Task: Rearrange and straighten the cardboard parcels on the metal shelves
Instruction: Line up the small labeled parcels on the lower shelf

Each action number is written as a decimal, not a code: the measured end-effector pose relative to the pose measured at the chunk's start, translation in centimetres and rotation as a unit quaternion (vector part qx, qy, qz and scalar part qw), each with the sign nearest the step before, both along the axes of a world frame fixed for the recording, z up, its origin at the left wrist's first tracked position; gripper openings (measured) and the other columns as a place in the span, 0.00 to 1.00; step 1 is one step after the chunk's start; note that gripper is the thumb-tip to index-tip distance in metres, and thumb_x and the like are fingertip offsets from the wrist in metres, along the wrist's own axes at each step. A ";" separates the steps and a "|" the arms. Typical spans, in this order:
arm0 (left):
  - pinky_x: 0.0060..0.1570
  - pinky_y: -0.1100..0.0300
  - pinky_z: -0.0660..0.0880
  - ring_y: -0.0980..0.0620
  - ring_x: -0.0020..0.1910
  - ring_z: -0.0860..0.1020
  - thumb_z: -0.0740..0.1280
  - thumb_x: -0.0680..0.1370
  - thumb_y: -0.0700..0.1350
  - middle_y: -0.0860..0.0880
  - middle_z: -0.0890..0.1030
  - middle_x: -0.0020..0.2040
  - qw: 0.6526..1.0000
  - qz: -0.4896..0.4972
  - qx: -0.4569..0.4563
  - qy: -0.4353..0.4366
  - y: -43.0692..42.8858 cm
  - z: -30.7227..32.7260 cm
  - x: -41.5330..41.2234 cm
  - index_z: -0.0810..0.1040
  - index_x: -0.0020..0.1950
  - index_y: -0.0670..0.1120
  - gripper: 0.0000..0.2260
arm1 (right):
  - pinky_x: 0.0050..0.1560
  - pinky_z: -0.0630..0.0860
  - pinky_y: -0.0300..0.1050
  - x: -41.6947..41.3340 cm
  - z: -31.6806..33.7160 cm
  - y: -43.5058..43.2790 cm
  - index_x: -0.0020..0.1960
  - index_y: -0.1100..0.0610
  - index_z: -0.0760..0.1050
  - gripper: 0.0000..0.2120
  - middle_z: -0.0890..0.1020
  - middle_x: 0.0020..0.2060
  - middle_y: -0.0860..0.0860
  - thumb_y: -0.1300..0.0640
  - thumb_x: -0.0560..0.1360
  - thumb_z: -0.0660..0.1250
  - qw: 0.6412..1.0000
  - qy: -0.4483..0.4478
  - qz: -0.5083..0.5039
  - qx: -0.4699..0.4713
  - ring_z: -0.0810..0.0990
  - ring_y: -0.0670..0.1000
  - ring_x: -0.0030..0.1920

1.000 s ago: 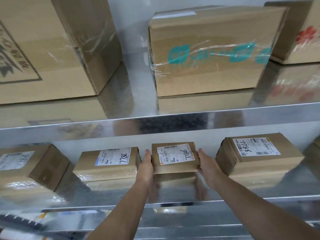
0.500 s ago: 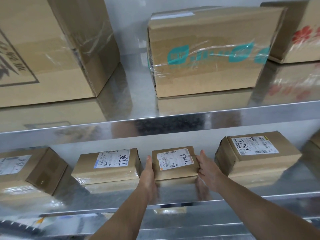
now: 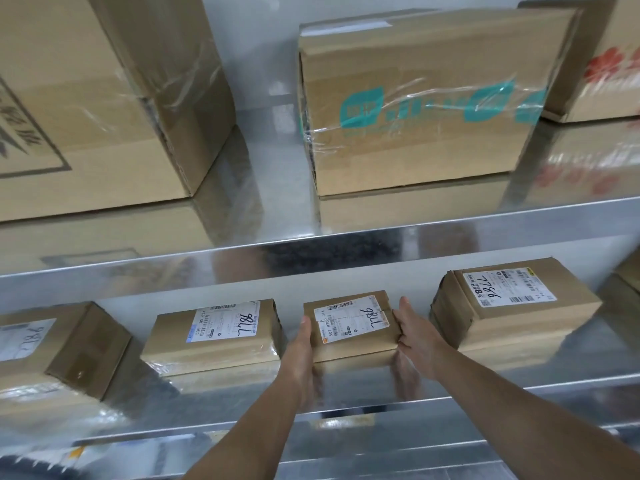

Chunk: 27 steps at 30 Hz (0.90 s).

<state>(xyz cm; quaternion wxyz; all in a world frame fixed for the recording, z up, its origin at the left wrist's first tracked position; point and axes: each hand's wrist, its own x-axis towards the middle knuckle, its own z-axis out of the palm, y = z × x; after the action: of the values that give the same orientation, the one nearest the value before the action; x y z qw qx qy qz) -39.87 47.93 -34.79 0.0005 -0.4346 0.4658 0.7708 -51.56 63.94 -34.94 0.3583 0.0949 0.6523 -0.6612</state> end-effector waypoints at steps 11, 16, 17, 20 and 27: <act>0.43 0.58 0.78 0.50 0.52 0.84 0.57 0.83 0.63 0.49 0.87 0.54 0.993 -0.049 -0.109 -0.022 -0.8 1.0 0.2 0.83 0.61 0.51 0.21 | 0.36 0.72 0.35 0.6 1.3 -0.3 0.45 0.54 0.77 0.23 0.82 0.41 0.48 0.44 0.87 0.50 0.999 0.018 -0.004 0.038 0.77 0.44 0.40; 0.71 0.53 0.65 0.51 0.68 0.71 0.58 0.74 0.71 0.54 0.77 0.66 0.974 -0.069 -0.213 -0.006 -1.0 1.4 -0.2 0.73 0.72 0.53 0.33 | 0.73 0.68 0.52 1.0 1.8 -0.7 0.56 0.56 0.82 0.27 0.83 0.61 0.56 0.40 0.86 0.50 0.993 0.073 0.012 0.089 0.78 0.54 0.63; 0.66 0.59 0.65 0.52 0.65 0.71 0.58 0.80 0.64 0.56 0.77 0.63 0.972 -0.071 -0.224 0.007 -0.9 2.3 -0.1 0.74 0.69 0.53 0.23 | 0.76 0.65 0.54 1.1 2.0 -0.8 0.63 0.57 0.80 0.29 0.82 0.64 0.56 0.39 0.86 0.49 0.991 0.086 0.021 0.101 0.76 0.56 0.68; 0.65 0.61 0.61 0.52 0.68 0.69 0.56 0.86 0.53 0.54 0.73 0.69 0.959 -0.090 -0.266 0.040 -1.1 3.2 -0.7 0.69 0.76 0.49 0.19 | 0.76 0.65 0.57 1.0 2.3 -1.0 0.70 0.58 0.76 0.31 0.80 0.67 0.57 0.38 0.85 0.47 0.981 0.116 0.037 0.148 0.74 0.57 0.69; 0.74 0.53 0.61 0.50 0.74 0.68 0.58 0.84 0.56 0.52 0.70 0.76 0.937 -0.099 -0.327 0.072 -0.2 3.5 -1.5 0.69 0.77 0.51 0.22 | 0.63 0.67 0.49 1.5 3.4 -1.3 0.67 0.58 0.76 0.27 0.79 0.61 0.56 0.41 0.86 0.47 0.971 0.162 0.040 0.170 0.74 0.55 0.60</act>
<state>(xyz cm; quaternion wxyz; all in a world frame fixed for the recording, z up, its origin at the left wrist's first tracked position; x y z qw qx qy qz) -41.42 47.71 -31.28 -0.0988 -0.3059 0.7315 0.6013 -50.10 62.68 -31.59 0.2522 0.0200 0.8080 -0.5321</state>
